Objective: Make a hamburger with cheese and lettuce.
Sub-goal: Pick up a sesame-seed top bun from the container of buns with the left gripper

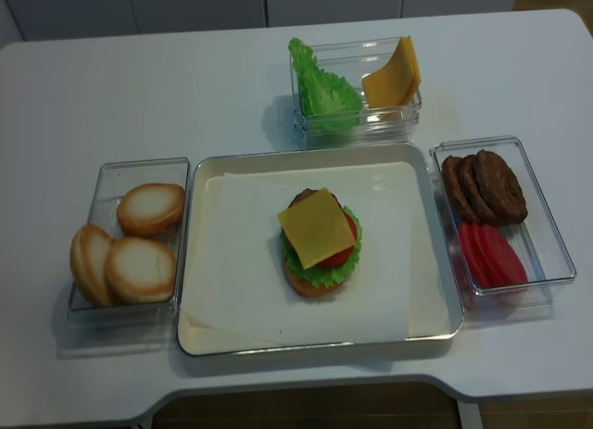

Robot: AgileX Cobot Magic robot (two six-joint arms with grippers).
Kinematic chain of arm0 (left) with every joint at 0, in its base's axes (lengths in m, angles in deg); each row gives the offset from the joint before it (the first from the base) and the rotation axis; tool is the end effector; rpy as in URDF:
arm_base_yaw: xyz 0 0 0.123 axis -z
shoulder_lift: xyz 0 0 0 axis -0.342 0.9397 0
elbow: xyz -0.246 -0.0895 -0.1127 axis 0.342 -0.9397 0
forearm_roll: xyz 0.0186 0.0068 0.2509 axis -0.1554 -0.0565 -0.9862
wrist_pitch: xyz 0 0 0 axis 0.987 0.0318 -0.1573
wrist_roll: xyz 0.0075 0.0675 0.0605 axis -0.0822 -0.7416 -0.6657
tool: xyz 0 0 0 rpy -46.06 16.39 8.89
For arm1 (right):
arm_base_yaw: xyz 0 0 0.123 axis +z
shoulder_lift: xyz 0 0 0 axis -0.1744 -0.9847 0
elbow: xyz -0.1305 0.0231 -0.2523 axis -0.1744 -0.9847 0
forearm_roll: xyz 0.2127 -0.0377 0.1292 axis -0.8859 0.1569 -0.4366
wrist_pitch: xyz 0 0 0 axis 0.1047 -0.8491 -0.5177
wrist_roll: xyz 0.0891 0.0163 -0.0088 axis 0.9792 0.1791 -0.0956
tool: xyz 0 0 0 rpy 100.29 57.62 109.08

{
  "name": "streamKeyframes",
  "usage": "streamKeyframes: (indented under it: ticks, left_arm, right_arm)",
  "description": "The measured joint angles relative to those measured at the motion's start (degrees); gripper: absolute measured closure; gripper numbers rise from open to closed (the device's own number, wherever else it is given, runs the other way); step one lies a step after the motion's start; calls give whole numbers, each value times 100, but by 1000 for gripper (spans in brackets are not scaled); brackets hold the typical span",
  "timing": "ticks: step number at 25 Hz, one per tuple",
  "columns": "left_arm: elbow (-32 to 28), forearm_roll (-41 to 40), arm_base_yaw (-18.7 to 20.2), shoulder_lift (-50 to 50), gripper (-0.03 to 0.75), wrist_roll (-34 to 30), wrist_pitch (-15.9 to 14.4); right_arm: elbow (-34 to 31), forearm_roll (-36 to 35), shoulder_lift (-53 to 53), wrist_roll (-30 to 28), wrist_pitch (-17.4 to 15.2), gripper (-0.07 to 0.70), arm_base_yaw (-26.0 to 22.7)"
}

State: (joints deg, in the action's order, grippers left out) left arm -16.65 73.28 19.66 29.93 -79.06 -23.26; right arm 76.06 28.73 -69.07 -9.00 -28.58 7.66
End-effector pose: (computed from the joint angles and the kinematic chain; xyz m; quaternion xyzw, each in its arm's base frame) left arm -0.0119 -0.0018 0.2631 -0.0084 0.8829 -0.0126 0.4692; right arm -0.0078 0.0095 0.2622 -0.0500 0.8752 0.0106 0.4810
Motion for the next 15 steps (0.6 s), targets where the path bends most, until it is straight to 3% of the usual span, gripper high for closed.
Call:
streamKeyframes:
  ticks: [4,15]
  left_arm:
    - [0,0,0,0,188,0,0]
    - [0,0,0,0,188,0,0]
  right_arm:
    - [0,0,0,-12,0,232,0]
    - [0,0,0,-1,0,260,0]
